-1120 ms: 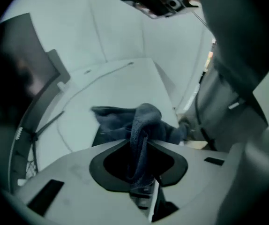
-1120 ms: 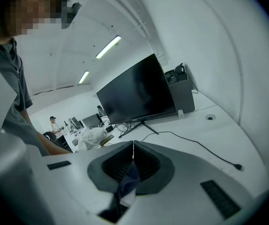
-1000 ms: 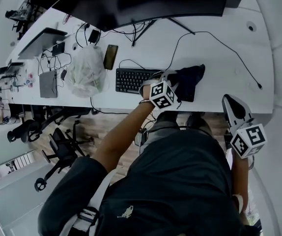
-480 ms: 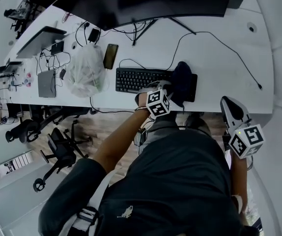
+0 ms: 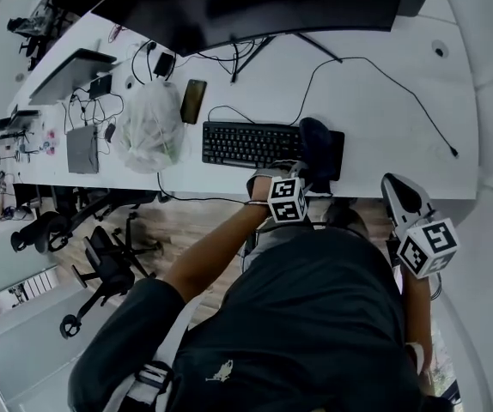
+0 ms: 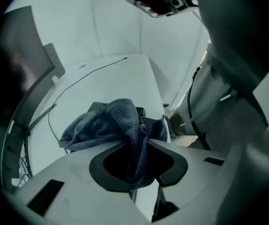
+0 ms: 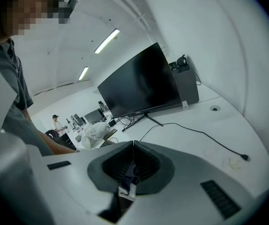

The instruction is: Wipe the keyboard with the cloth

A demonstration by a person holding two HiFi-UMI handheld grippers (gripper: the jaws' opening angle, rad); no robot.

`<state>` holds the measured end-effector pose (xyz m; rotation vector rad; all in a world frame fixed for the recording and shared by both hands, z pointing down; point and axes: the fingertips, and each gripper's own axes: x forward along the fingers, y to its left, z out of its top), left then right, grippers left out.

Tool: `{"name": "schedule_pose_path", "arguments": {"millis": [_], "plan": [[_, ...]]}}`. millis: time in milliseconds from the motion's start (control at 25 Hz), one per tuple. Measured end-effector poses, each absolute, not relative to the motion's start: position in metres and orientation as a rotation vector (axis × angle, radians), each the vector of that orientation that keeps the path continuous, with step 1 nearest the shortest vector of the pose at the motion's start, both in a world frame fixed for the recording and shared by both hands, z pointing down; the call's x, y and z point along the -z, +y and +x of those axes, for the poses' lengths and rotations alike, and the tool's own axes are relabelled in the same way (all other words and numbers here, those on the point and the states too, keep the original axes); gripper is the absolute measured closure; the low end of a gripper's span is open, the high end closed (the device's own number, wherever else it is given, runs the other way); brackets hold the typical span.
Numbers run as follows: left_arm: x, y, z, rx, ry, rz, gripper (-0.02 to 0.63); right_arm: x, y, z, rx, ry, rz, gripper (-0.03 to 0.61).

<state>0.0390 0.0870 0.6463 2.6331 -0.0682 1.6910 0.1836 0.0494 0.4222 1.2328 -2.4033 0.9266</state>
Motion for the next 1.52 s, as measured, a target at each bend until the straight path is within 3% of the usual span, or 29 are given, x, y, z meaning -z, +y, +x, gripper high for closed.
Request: {"name": "schedule_pose_path", "arguments": {"millis": [240,680,920,1280,1520], "plan": [[-0.618,-0.015,0.062,-1.676,-0.325,2.753,0.529,-0.421,0.046,0.179,-0.924,-2.417,1.206,0.569],[-0.646,0.097,0.007,-1.681,-0.195,2.570,0.531,-0.433,0.043,0.199,-0.972,-2.360,1.262,0.569],[-0.622,-0.002,-0.026,-1.712,-0.553,2.619,0.531,-0.437,0.031,0.179,-0.977,-2.385,1.188,0.569],[-0.643,0.059,-0.026,-1.699,-0.334,2.545,0.534,-0.446,0.018,0.169,-1.004,-2.349,1.172,0.569],[-0.621,-0.024,-0.033,-1.697,-0.476,2.616,0.532,-0.447,0.005,0.155,-1.016,-2.355,1.167,0.569]]}}
